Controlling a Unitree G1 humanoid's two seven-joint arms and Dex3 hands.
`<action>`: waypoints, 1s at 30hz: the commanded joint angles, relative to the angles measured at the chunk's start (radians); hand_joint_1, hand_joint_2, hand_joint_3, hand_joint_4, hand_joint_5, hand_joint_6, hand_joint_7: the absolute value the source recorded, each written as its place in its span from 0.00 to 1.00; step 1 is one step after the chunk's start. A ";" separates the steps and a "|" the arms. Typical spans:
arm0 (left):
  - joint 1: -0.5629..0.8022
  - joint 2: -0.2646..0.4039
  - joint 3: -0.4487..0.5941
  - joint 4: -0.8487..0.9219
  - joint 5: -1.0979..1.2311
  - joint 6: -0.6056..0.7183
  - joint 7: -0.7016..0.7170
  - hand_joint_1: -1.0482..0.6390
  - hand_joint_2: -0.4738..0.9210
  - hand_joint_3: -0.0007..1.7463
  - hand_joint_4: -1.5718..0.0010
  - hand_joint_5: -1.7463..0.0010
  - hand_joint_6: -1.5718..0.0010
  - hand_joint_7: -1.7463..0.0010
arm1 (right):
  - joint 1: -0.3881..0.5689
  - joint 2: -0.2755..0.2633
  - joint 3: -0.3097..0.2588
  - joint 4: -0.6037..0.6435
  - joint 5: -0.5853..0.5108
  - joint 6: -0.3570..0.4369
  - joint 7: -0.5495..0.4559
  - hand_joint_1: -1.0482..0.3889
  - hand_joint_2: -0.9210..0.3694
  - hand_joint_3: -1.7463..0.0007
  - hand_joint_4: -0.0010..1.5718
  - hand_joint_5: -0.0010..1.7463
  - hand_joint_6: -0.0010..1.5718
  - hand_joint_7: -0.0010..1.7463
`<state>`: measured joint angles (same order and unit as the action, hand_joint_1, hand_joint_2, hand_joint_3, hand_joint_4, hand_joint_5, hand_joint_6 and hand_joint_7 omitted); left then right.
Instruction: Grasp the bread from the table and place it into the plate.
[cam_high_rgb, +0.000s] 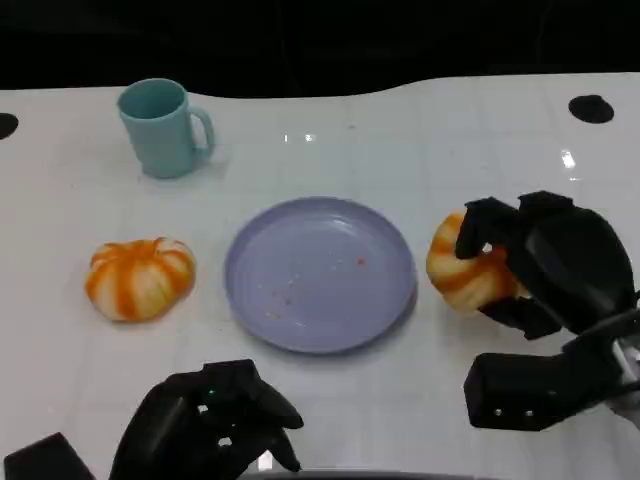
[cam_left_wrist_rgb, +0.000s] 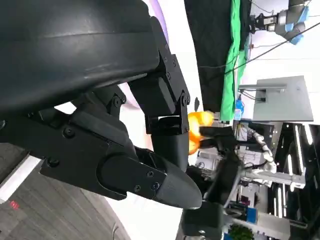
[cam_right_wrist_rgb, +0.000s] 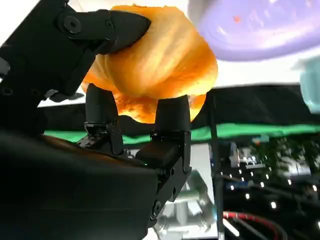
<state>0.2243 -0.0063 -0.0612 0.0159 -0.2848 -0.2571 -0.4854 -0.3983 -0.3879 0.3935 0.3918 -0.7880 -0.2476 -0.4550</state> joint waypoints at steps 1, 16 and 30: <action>0.006 0.007 0.006 -0.005 -0.004 0.008 0.014 0.12 1.00 0.02 0.43 0.19 0.36 0.47 | -0.016 0.015 -0.024 -0.039 0.043 -0.049 0.019 0.61 0.45 0.30 0.62 1.00 0.49 0.95; 0.009 0.008 0.007 0.004 -0.014 0.008 0.003 0.13 1.00 0.01 0.45 0.18 0.36 0.46 | -0.130 0.151 0.013 0.030 0.046 -0.094 0.091 0.62 0.49 0.23 0.63 1.00 0.51 0.96; 0.019 0.004 0.001 -0.007 -0.004 0.009 0.011 0.13 1.00 0.01 0.44 0.18 0.36 0.47 | -0.296 0.316 0.056 0.354 0.070 -0.127 0.076 0.64 0.50 0.23 0.62 1.00 0.50 0.96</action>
<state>0.2337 -0.0098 -0.0642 0.0153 -0.2883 -0.2470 -0.4856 -0.6506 -0.0862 0.4445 0.6906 -0.7268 -0.3660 -0.3530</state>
